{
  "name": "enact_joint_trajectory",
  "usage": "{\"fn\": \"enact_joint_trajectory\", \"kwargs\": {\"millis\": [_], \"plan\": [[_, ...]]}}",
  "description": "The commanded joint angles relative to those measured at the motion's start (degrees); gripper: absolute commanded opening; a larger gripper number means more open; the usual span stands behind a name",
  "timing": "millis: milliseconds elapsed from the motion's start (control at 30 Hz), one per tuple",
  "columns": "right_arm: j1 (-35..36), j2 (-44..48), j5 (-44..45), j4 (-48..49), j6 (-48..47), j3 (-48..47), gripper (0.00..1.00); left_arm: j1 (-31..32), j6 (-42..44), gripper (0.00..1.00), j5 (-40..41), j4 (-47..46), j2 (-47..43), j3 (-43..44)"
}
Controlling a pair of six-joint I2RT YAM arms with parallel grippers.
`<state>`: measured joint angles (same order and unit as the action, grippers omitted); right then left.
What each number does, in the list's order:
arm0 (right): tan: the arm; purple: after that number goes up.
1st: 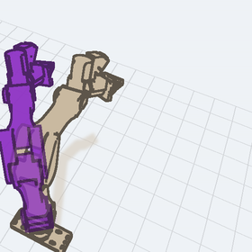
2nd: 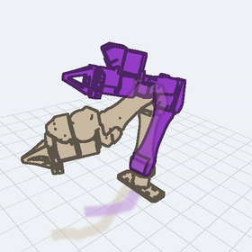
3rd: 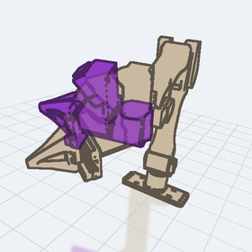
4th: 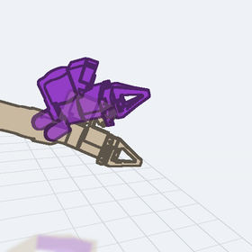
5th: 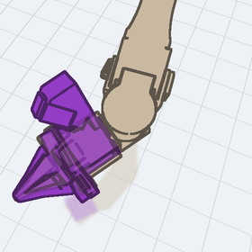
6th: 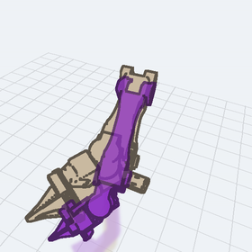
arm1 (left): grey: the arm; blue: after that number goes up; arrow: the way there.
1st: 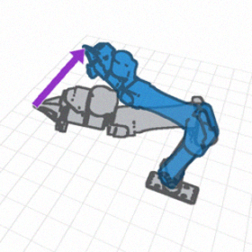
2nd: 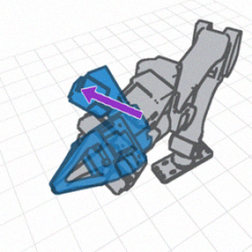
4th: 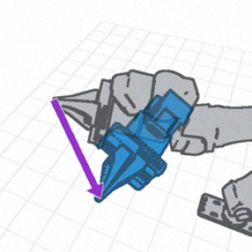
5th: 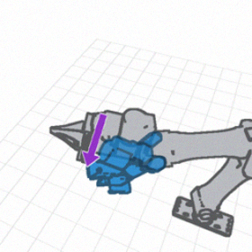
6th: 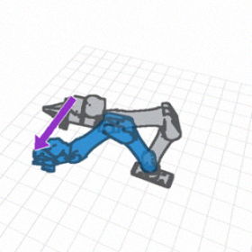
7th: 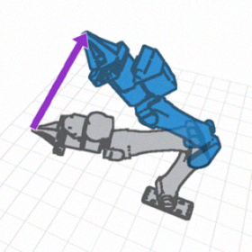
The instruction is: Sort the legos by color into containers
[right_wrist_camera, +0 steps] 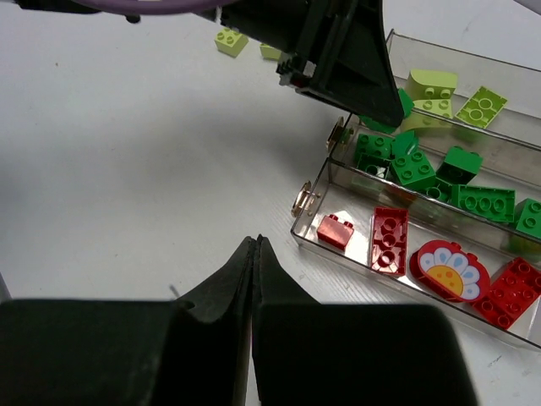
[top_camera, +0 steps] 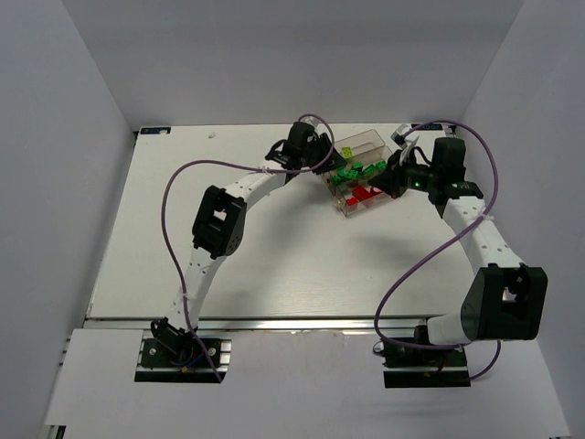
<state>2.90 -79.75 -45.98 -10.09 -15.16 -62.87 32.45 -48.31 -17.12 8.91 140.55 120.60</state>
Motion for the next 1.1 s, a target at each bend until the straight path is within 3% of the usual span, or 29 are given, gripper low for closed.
{"fn": "enact_joint_trajectory", "kwargs": {"millis": [0,400,467,533,567,600,800,900,933,1000,1033,1067], "plan": [[-0.61,1.26,-0.43,1.74,0.66,0.29,0.0,0.6,-1.96,0.23,0.86,0.94,0.51,4.91],[-1.23,0.64,-1.66,1.74,1.01,0.91,0.0,1.74,-2.66,0.51,4.47,1.9,3.24,7.63],[-1.23,0.56,-1.92,1.74,1.09,0.91,0.0,1.74,-2.66,0.63,4.64,2.08,3.33,8.16],[-1.23,0.56,-1.92,1.82,1.1,0.91,0.0,1.74,-2.75,0.68,4.56,2.17,3.5,8.78],[-1.23,0.56,-2.01,1.74,1.01,0.91,0.0,1.74,-2.84,0.78,4.64,2.25,3.5,8.87],[-1.23,0.47,-2.01,1.65,1.01,0.91,0.0,1.74,-2.84,0.98,4.64,2.34,3.33,8.87],[-1.23,0.38,-2.27,0.77,0.05,0.38,0.01,1.74,-0.83,0.98,6.05,3.13,0.61,8.87],[-1.23,0.2,-2.98,-0.1,-1.54,-0.41,0.15,1.57,1.72,0.98,8.68,4.8,-3.69,7.56],[-1.23,0.12,-3.85,-0.8,-3.46,-0.67,0.29,1.39,3.56,0.98,9.12,4.98,-5.27,6.42],[-1.23,-0.15,-4.38,-1.16,-5.05,-1.46,0.45,1.04,5.42,0.98,10.87,4.98,-11.24,0.8],[-1.23,-0.32,-4.73,-1.16,-6.36,-1.64,0.59,0.69,7.16,0.98,11.67,4.89,-13.61,-1.65],[-1.14,-0.5,-5.08,-1.08,-6.98,-1.9,0.65,0.25,7.96,0.98,12.46,4.46,-18.77,-7.51]]}}
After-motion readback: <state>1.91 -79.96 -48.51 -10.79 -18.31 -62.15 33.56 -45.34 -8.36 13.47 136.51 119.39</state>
